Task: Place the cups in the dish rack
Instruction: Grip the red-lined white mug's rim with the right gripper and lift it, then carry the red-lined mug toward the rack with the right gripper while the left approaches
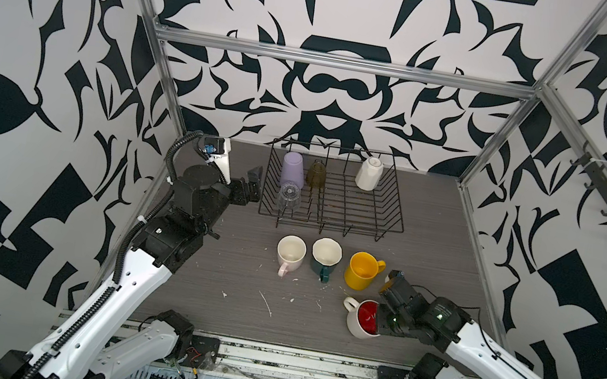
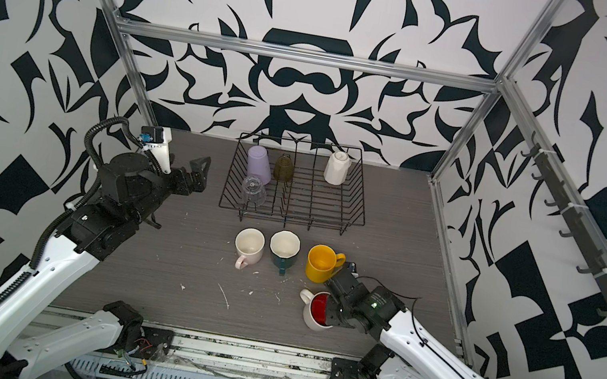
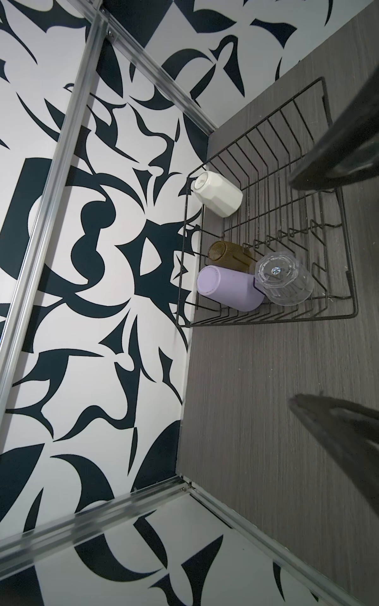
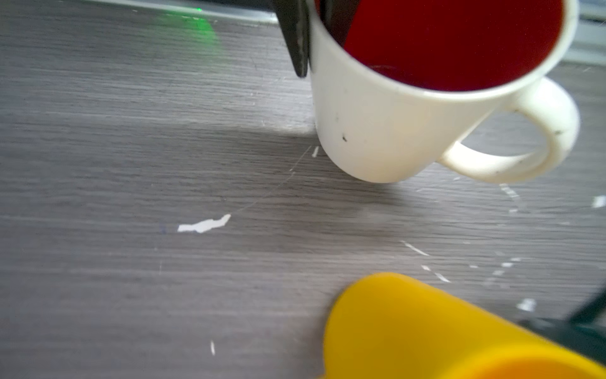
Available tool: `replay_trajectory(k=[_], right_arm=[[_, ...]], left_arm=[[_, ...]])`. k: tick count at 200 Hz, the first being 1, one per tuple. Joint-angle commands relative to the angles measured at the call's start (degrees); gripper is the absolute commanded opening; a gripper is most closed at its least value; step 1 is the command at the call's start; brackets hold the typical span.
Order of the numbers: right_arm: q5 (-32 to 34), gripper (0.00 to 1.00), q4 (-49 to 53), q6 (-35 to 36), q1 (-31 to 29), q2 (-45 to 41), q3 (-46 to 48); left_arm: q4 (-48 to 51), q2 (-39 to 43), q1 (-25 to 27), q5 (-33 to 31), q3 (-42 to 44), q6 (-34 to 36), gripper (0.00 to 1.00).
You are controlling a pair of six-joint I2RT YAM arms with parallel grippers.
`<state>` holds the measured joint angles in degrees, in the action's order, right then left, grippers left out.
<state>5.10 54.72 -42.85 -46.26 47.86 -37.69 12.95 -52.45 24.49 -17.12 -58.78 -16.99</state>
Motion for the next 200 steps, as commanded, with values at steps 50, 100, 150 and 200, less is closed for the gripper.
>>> replay_trajectory(k=[50,100,150,200], right_arm=[[-10.17,0.0,-11.53,3.78,-0.23,-2.36,-11.34],[-19.25,0.0,-30.81,2.43,3.69,1.45,-10.16],[-38.4,0.0,-54.9,-7.92,17.12,5.47,-4.98],[-45.25,0.0,-71.51,-14.34,18.12,13.84,-7.68]], left_arm=[[-5.72,1.64,-3.32,11.18,3.36,-2.36,0.99],[-14.52,3.66,-4.72,34.55,6.49,-2.19,0.99],[-16.92,2.06,-4.85,51.55,7.21,-0.93,0.99],[-21.29,-2.18,-4.81,65.4,7.28,-2.96,1.0]])
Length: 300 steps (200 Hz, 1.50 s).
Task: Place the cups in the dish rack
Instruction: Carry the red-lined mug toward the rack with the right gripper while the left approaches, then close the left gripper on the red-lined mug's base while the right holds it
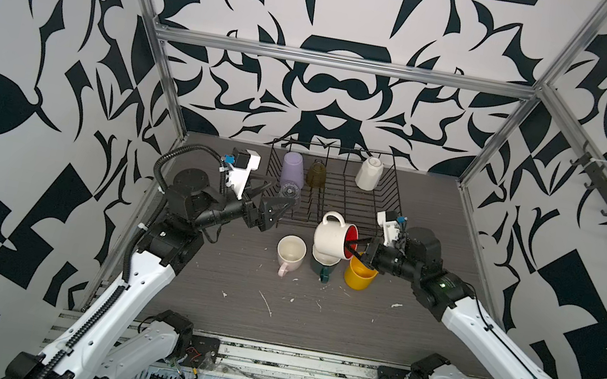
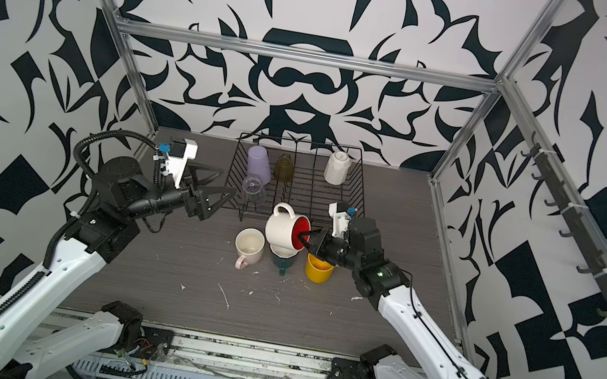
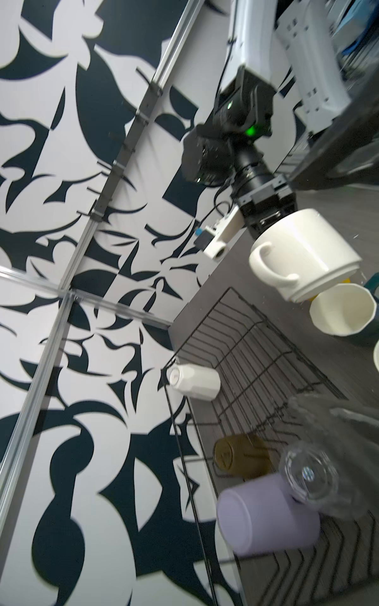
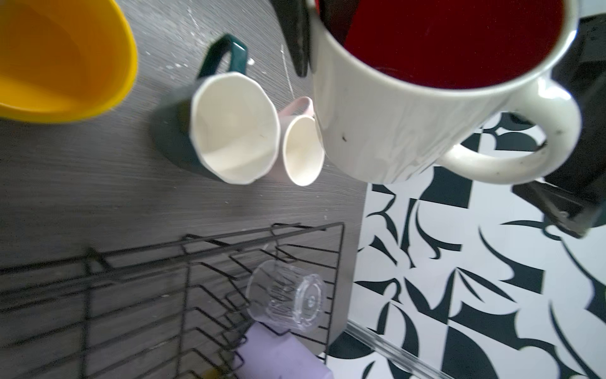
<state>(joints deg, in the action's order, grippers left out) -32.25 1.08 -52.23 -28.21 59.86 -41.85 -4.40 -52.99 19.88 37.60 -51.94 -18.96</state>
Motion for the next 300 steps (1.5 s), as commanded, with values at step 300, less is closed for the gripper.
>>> replay_trajectory(k=[300], right_arm=[[-16.59,0.0,-46.5,-18.71,-6.68,12.79,-9.8]], left_arm=[[-5.08,-5.61,-0.11,17.26,-0.86,-0.69,1.0]])
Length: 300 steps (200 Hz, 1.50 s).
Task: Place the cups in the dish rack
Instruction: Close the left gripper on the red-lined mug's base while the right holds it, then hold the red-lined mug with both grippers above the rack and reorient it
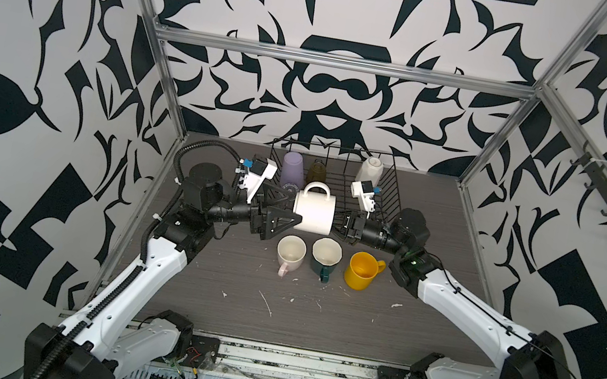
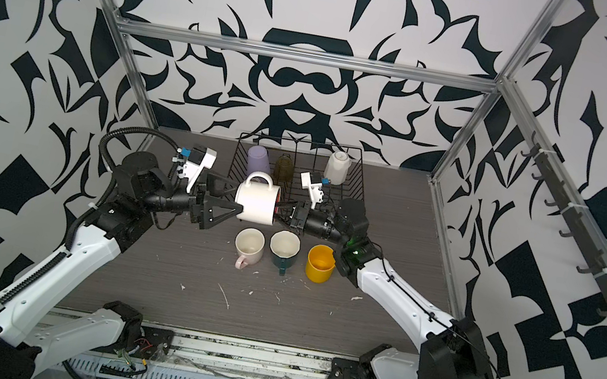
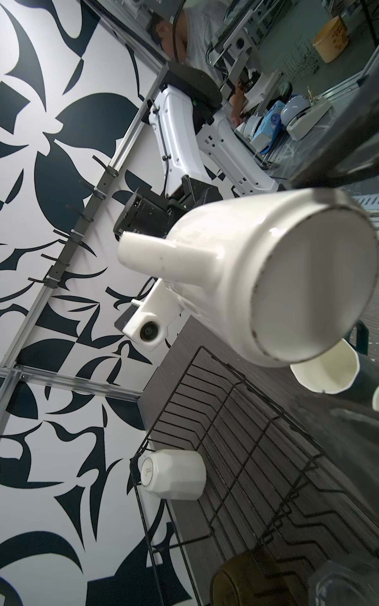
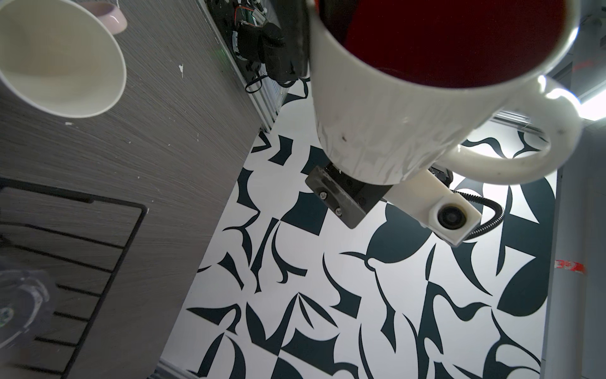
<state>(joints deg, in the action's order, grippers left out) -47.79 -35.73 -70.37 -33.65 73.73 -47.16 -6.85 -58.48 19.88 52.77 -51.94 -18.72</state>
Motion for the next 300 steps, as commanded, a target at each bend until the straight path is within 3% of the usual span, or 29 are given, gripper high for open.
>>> replay_trajectory(k=[1,300], right_arm=[[-1.02,0.0,-9.75,-0.61,-1.28,-1.02,-4.55],[0.11,0.0,-20.42,-6.4,-6.08,10.39,-9.71]], left_arm=[[-2.68,-0.14,-0.11,2.12,-0.87,-0.91,1.0],[-6.33,-1.44,0.51,13.5,-2.09,-5.88,0.96]])
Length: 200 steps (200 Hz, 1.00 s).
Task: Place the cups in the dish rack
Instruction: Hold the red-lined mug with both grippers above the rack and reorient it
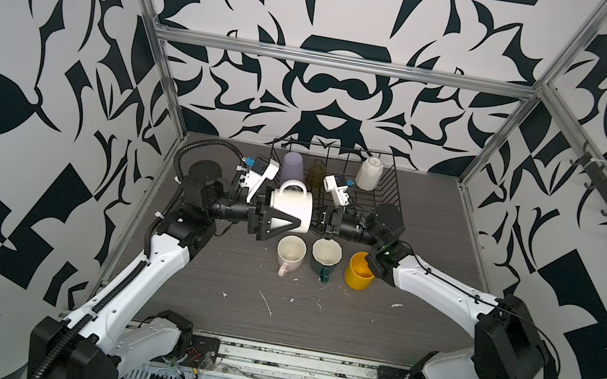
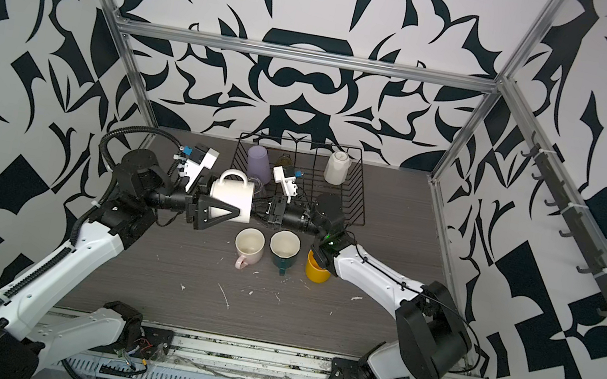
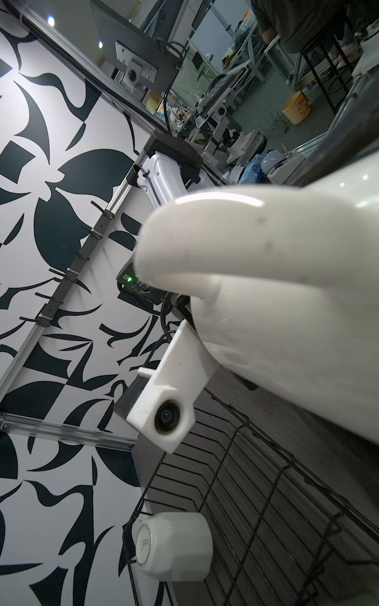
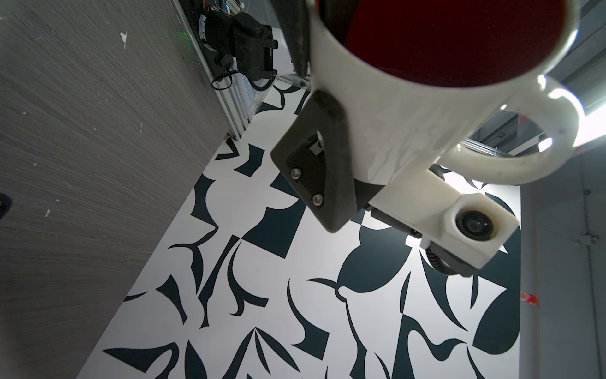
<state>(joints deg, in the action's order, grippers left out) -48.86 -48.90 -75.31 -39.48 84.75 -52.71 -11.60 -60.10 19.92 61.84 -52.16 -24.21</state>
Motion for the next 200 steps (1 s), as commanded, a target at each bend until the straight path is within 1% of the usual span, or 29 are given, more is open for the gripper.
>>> replay_trajectory(k=[1,36,55,58,78,84,101,117,128,148,157,200], right_arm=[[1.2,0.0,-7.29,-1.44,-0.24,-0.63,-4.2],[1.3,0.0,-8.4,-2.35,-0.31,0.11,-4.49],[1.29,0.0,-8.65,-2.54,-0.42,0.43,-4.51],[1.31,0.0,-8.66,-2.52,-0.42,0.53,-4.51],[1.42,0.0,-8.7,-2.67,-0.42,0.68,-4.41],[1.49,0.0,-8.66,-2.77,-0.42,0.78,-4.31],[1.75,0.0,-8.67,-2.8,-0.42,1.01,-4.08],[2.02,0.0,-8.9,-3.22,-0.42,1.16,-3.76],[2.03,0.0,-9.1,-3.26,-0.45,1.28,-3.5],[2.22,0.0,-9.49,-3.61,-0.38,1.21,-3.28],[2.3,0.01,-9.8,-3.79,-0.41,1.26,-3.18],[2.53,0.07,-11.03,-4.56,-0.33,1.31,-2.67]], left_arm=[[-1.59,0.17,0.47,4.47,-1.88,-0.4,0.96],[-1.68,0.25,0.55,5.54,-1.76,-0.32,0.91],[-1.71,0.18,0.48,5.98,-1.79,-0.34,0.86],[-1.65,0.16,0.5,6.04,-1.8,-0.32,0.82],[-1.54,0.39,0.54,6.16,-1.88,-0.25,0.74],[-1.45,0.42,0.55,6.1,-1.84,-0.16,0.68],[-0.41,0.63,0.56,5.41,-2.04,0.64,0.41],[3.05,1.08,0.51,4.15,-2.73,3.42,0.24],[4.52,1.58,0.51,3.66,-3.24,4.9,0.16],[5.37,2.62,0.53,2.24,-3.47,6.67,0.07],[5.86,3.2,0.5,1.4,-3.48,7.32,0.0],[8.81,4.43,0.53,0.04,-4.26,9.51,0.0]])
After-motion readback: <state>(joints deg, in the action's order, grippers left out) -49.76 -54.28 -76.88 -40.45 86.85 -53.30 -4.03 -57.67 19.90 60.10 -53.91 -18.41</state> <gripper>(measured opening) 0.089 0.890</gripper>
